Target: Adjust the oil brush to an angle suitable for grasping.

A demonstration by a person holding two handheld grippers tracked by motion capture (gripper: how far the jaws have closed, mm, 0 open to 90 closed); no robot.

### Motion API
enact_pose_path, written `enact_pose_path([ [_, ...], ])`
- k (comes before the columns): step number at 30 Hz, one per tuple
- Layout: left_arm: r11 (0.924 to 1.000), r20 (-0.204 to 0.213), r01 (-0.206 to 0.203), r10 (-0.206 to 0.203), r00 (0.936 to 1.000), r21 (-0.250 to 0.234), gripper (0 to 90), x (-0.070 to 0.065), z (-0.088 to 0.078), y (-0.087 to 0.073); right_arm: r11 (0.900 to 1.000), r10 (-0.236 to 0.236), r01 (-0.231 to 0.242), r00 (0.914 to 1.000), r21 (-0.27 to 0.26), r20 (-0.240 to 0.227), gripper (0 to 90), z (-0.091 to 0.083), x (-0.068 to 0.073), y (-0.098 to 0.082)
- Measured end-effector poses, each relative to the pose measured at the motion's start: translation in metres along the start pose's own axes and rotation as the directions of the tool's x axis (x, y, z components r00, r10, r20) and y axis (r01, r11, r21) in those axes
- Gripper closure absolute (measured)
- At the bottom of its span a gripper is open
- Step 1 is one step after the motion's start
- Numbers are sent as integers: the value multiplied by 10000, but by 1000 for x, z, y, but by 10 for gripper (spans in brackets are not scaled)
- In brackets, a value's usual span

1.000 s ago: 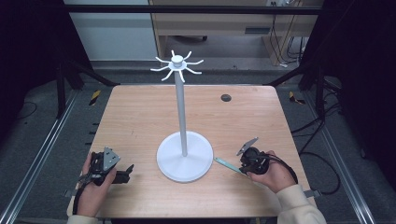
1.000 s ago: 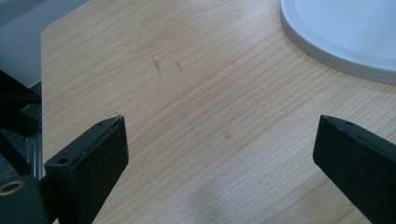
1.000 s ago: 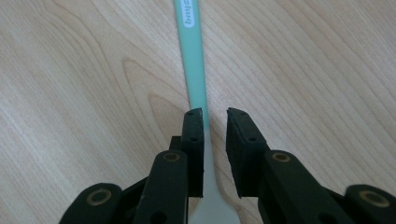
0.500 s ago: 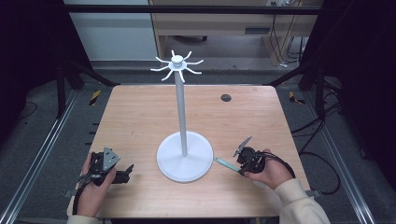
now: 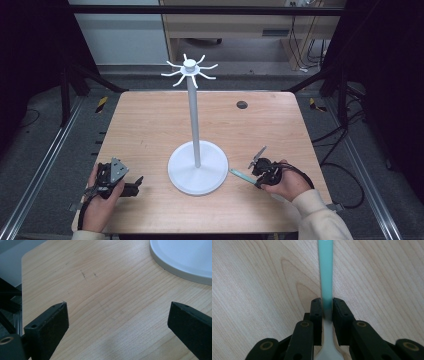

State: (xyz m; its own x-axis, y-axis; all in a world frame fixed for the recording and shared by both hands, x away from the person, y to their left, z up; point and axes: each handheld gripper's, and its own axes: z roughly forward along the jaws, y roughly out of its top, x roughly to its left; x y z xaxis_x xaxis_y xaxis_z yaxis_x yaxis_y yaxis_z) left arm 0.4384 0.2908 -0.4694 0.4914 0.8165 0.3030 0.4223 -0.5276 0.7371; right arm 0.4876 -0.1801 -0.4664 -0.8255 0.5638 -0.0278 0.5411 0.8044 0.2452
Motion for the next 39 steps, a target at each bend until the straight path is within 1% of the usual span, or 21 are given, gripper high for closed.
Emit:
enact_pose_path([
  [7,10000,7,-10,10,10000,26,29,0,0,0,10000,69,-69,10000,31,-52,812,1,-1,1],
  [8,10000,5,-14,14,10000,25,29,0,0,0,10000,11,-10,10000,80,-81,812,1,-2,1],
  [19,10000,33,-27,27,10000,24,29,-1,0,0,9998,-29,31,9999,172,-132,816,1,-3,2],
  [23,10000,40,-27,27,10000,32,29,0,0,0,9997,-149,153,9997,206,-198,823,1,-2,2],
  [24,10000,37,-24,24,10000,27,29,0,0,0,9997,-106,109,9998,203,-181,824,1,-2,2],
  [25,10000,33,-23,23,10000,29,29,0,0,0,10000,43,-42,9999,87,-153,824,-1,-2,2],
  [26,10000,28,-26,26,10000,37,29,0,0,0,10000,43,-42,9999,87,-153,824,-1,-2,2],
  [27,10000,29,-31,31,10000,45,29,0,0,0,9998,178,-177,9997,30,-147,825,-3,-2,2],
  [30,10000,24,-8,8,10000,22,29,0,0,0,9992,232,-236,9997,-322,-113,825,-11,-6,0],
  [31,10000,21,-36,35,10000,46,29,0,0,0,9982,422,-425,9991,-423,-89,825,-14,-6,-1],
  [32,10000,22,-47,47,10000,55,29,0,0,0,9954,574,-574,9983,-763,-29,825,-22,-8,-2],
  [33,10000,21,-46,46,10000,55,29,0,0,0,9939,564,-563,9984,-946,-12,825,-26,-10,-3],
  [34,10000,15,-49,49,10000,57,29,0,0,0,9919,628,-623,9980,-1104,8,825,-30,-11,-3],
  [35,10000,14,-59,59,10000,67,29,0,0,0,9919,628,-623,9980,-1104,8,825,-30,-11,-3],
  [37,10000,15,-44,44,10000,51,29,0,0,0,9860,805,-784,9967,-1475,81,825,-39,-13,-2],
  [39,10000,15,-56,56,10000,67,29,1,0,0,9786,865,-813,9961,-1893,193,825,-48,-15,1],
])
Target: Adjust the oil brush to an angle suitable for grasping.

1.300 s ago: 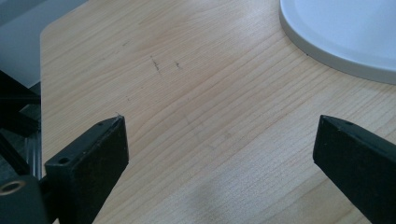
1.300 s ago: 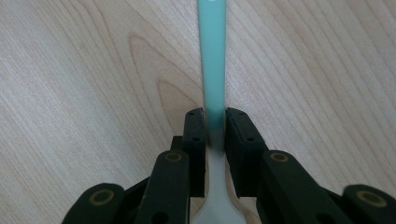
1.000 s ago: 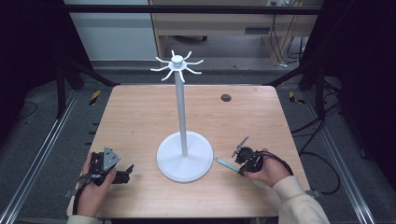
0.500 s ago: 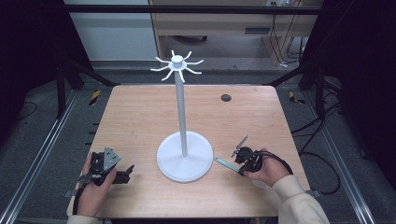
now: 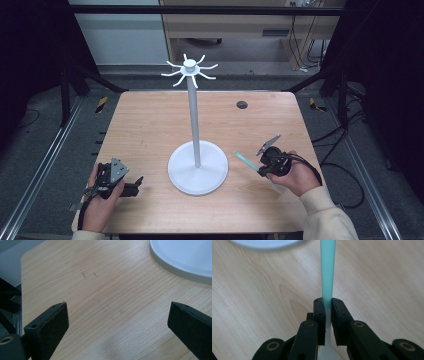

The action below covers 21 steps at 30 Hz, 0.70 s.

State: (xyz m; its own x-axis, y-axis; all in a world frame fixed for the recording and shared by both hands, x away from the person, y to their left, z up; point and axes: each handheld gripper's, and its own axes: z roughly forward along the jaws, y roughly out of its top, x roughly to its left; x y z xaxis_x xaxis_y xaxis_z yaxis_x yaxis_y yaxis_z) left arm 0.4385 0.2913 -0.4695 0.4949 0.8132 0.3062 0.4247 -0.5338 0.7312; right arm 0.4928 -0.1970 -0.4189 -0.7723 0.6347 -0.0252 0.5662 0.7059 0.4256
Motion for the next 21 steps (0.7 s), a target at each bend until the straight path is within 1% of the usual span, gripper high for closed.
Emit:
enact_pose_path([
  [1,10000,3,33,-33,10000,-30,29,0,0,0,9998,120,-118,9999,-172,70,825,-4,0,3],
  [2,10000,0,34,-34,10000,-30,29,0,0,0,9981,131,-125,9999,-598,93,825,-11,-1,8],
  [3,10000,1,43,-43,10000,-41,29,0,0,0,9965,124,-114,9998,-826,122,825,-14,-2,11],
  [4,10000,2,51,-51,10000,-46,29,0,0,0,9965,124,-114,9998,-826,122,825,-14,-2,11],
  [5,10000,-1,54,-54,10000,-48,29,0,0,0,9916,236,-209,9995,-1277,197,825,-19,-2,16],
  [6,10000,-1,72,-72,10000,-48,29,0,0,0,9916,236,-209,9995,-1277,197,825,-19,-2,16],
  [7,10000,-6,81,-81,10000,-53,29,0,0,0,9849,411,-373,9990,-1692,193,825,-24,-3,22],
  [8,9999,-4,87,-87,10000,-61,29,0,0,0,9849,411,-373,9990,-1692,193,825,-24,-3,22],
  [9,9999,-3,85,-85,10000,-62,29,0,0,0,9806,447,-390,9987,-1921,255,825,-26,-3,25],
  [10,10000,12,80,-80,10000,-33,29,0,0,0,9701,539,-486,9984,-2378,161,825,-32,-3,32],
  [11,10000,6,87,-87,10000,-49,29,0,0,0,9701,539,-486,9984,-2378,161,825,-32,-3,32],
  [13,9999,10,100,-100,9999,-58,29,0,0,0,9555,645,-595,9979,-2889,79,825,-38,-4,39],
  [15,9999,18,105,-105,9999,-58,29,0,0,0,9392,764,-678,9970,-3367,122,825,-43,-5,47],
  [16,9999,17,123,-123,9999,-72,29,0,0,0,9237,900,-761,9957,-3754,197,825,-48,-4,54],
  [17,9999,17,140,-140,9999,-87,29,0,0,0,9160,951,-782,9952,-3936,238,825,-50,-4,57],
  [18,10000,36,90,-90,10000,-42,29,1,0,-1,9160,951,-782,9952,-3936,238,825,-50,-4,57],
  [20,9999,23,95,-95,10000,-52,29,1,-1,-1,9019,1052,-801,9938,-4244,360,825,-53,-3,61],
  [21,9999,28,110,-110,9999,-75,29,1,0,-1,9019,1052,-801,9938,-4244,360,825,-53,-3,61],
])
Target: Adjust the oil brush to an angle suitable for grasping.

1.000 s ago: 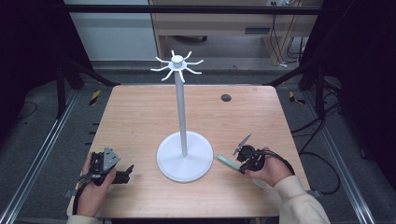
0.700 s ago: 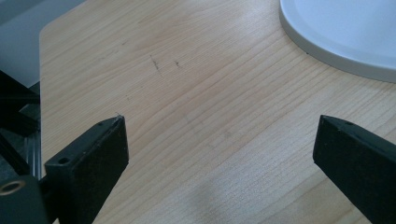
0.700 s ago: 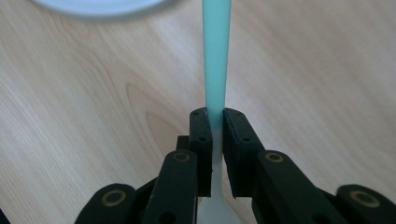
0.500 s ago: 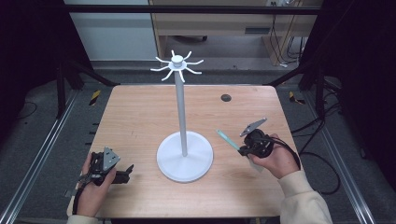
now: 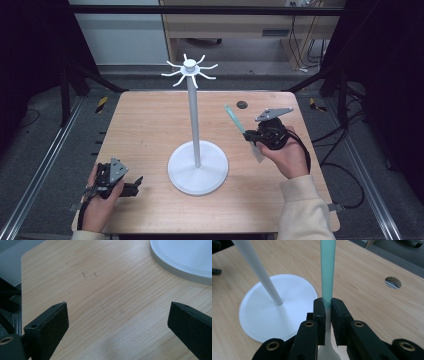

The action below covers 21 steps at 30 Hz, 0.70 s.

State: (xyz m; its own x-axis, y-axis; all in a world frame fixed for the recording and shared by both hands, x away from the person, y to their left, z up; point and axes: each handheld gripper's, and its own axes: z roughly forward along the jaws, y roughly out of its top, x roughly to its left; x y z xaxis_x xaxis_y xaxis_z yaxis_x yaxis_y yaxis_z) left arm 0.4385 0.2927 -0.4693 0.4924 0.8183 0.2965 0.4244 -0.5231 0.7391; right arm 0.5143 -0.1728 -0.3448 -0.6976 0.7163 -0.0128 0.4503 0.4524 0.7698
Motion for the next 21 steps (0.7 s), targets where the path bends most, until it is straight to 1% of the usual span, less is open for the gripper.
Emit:
enact_pose_path([
  [2,10000,25,15,-15,10000,-22,29,0,0,0,10000,-56,56,9997,-1,243,825,-3,1,0],
  [3,10000,19,11,-10,10000,-28,29,0,0,0,9998,7,0,9994,-208,348,825,-5,2,-2],
  [5,10000,1,45,-45,10000,-76,29,-1,0,1,9996,56,-45,9992,-276,404,825,-7,2,-3],
  [7,10000,3,14,-14,10000,-67,29,-1,0,1,9988,109,-85,9987,-482,501,825,-9,1,-6],
  [8,10000,5,-40,40,10000,-29,29,-1,0,1,9975,132,-90,9981,-703,597,825,-10,1,-7],
  [10,10000,12,-32,32,10000,-48,29,-1,0,1,9968,111,-58,9977,-795,673,825,-10,1,-8],
  [13,10000,33,-29,29,10000,-53,29,-1,0,1,9924,103,-2,9967,-1232,809,825,-9,5,-9],
  [15,10000,39,-27,27,10000,-58,29,-1,-1,1,9895,96,22,9966,-1442,813,825,-9,8,-9],
  [17,10000,39,-31,31,10000,-62,29,-1,-1,1,9881,112,14,9967,-1541,810,825,-10,9,-9],
  [19,10000,51,-30,31,10000,-66,29,-1,-1,1,9850,124,2,9973,-1725,718,825,-10,13,-8],
  [21,10000,52,-29,29,10000,-69,29,-1,0,1,9842,90,40,9973,-1770,723,825,-11,15,-6],
])
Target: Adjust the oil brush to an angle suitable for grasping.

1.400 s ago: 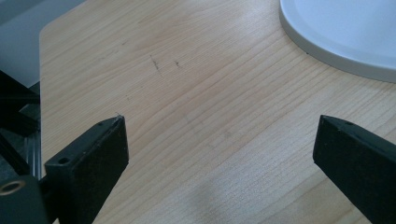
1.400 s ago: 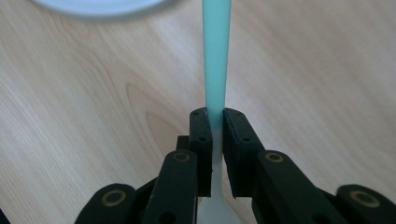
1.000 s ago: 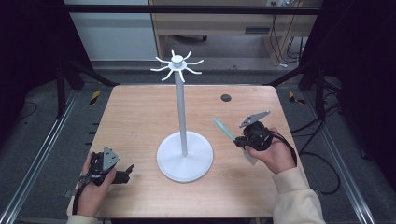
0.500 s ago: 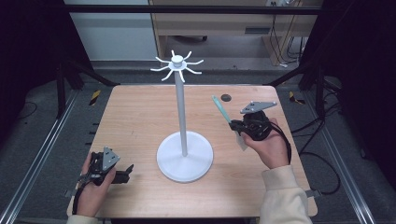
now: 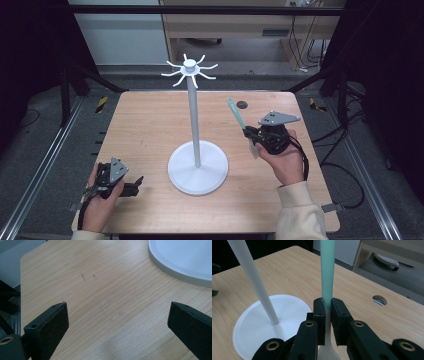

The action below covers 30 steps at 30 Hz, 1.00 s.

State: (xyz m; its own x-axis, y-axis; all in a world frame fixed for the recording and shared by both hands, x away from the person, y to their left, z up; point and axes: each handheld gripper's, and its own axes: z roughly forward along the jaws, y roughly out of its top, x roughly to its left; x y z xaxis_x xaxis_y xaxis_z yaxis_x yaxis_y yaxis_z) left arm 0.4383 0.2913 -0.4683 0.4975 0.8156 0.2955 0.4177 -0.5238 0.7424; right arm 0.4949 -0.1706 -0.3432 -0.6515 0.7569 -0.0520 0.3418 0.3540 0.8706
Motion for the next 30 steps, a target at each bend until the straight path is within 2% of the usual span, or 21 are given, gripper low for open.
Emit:
enact_pose_path([
  [13,10000,6,-4,4,10000,16,29,0,0,0,9983,23,-23,10000,-583,-3,825,-2,7,3],
  [23,10000,-5,-21,21,10000,21,29,0,0,0,9921,-101,98,9999,-1254,-22,825,-14,14,12],
  [30,10000,-8,-34,34,10000,16,29,0,0,0,9879,-156,160,9999,-1540,40,825,-21,18,17],
])
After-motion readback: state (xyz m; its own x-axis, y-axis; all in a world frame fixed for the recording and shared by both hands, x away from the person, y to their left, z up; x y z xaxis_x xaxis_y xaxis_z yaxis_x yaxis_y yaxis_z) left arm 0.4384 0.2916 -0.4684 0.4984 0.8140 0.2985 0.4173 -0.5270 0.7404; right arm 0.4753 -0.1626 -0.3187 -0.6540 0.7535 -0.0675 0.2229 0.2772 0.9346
